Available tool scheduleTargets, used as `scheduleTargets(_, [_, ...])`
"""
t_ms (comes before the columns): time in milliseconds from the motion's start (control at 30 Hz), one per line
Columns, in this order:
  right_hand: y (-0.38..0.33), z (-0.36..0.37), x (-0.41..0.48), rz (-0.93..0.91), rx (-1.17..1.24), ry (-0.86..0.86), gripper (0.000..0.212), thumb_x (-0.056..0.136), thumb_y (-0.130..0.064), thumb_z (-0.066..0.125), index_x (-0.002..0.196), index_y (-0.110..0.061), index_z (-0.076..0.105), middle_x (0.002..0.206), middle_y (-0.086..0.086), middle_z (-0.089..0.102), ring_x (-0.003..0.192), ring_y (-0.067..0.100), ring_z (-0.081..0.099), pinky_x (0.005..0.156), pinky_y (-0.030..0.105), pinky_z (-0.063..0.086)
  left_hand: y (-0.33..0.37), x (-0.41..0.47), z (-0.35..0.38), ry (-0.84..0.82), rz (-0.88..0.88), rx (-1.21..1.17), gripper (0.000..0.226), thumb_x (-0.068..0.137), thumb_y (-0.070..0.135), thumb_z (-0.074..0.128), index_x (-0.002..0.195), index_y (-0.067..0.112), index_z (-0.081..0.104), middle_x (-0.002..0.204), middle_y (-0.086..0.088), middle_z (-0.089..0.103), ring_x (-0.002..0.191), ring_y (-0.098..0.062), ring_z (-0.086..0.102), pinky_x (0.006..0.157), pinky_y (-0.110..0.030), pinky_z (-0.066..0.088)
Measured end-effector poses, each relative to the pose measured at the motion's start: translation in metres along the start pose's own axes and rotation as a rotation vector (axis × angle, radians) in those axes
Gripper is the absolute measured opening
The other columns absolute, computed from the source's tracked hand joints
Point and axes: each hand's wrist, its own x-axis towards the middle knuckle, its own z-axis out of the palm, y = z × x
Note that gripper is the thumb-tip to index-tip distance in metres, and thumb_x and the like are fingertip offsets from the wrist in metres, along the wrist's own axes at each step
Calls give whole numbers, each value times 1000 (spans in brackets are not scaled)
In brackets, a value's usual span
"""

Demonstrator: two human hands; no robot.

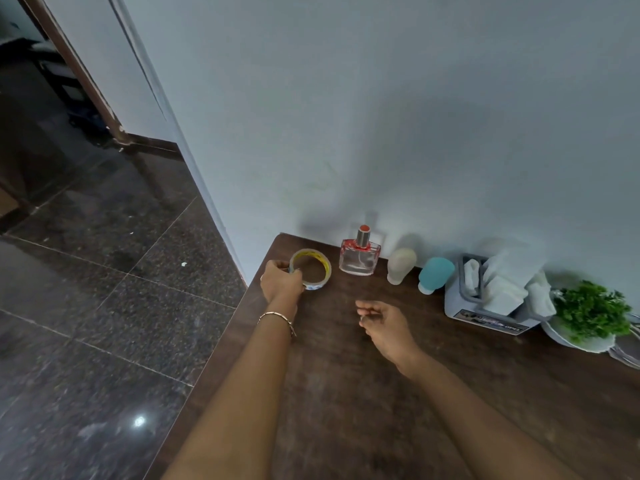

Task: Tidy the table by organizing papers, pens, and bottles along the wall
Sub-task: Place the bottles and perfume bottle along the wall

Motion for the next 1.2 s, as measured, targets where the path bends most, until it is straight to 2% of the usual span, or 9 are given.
scheduleTargets(267, [15,-11,7,3,13,85,31,90,0,56,109,-23,67,107,-5,67,96,10,64,92,32,54,7,3,18,-17,11,1,20,81,10,70,100,11,65,91,-7,66,80,-24,68,77,-40,60])
scheduleTargets(467, [13,-16,5,-37,-9,115,30,90,0,57,103,-26,67,104,-7,67,95,9,64,93,32,53,9,-7,15,-61,94,169,40,83,13,67,123,10,62,118,-10,65,107,-25,63,95,-33,51])
scheduleTargets(567, [8,-23,-1,-151,-162,172,25,88,-6,62,103,-25,67,103,-9,66,92,5,61,90,27,53,17,-17,13,-48,232,295,52,80,16,70,129,12,55,126,-14,54,118,-28,52,100,-35,44])
scheduleTargets(667, [-6,-38,-7,-389,-391,325,16,85,-17,68,101,-21,66,97,-6,65,84,5,59,76,24,53,29,-26,17,-118,405,331,56,73,17,75,126,13,55,124,-13,55,120,-26,48,99,-31,42])
scheduleTargets(733, [-19,-52,-5,-542,-608,438,19,83,-21,70,101,-19,65,98,-2,65,85,14,61,72,29,53,40,-32,23,-216,498,364,64,71,17,78,130,15,51,127,-10,55,124,-24,46,102,-31,41])
scheduleTargets(833, [-38,-74,7,-644,-861,553,36,77,-24,74,109,-18,60,107,4,62,97,27,59,80,38,49,57,-38,34,-341,604,509,73,73,18,78,137,19,43,138,-4,50,132,-24,40,107,-37,38])
scheduleTargets(1000, [-55,-98,29,-559,-1034,381,61,76,-39,74,127,-20,47,127,2,58,119,25,52,98,42,33,74,-41,45,-497,615,661,60,77,16,72,132,20,48,130,-4,59,121,-26,53,102,-38,44])
scheduleTargets(1133, [-52,-104,48,-514,-1120,231,45,86,-40,62,125,-22,47,122,0,62,115,24,56,97,41,27,75,-47,47,-512,698,791,50,85,19,66,132,20,49,128,-3,61,117,-26,56,89,-33,42])
scheduleTargets(1200, [-49,-104,53,-522,-1124,201,35,90,-37,57,121,-22,49,118,0,65,109,25,59,95,40,26,74,-49,46,-532,725,792,50,85,20,66,133,21,50,127,-3,62,116,-26,57,91,-33,42])
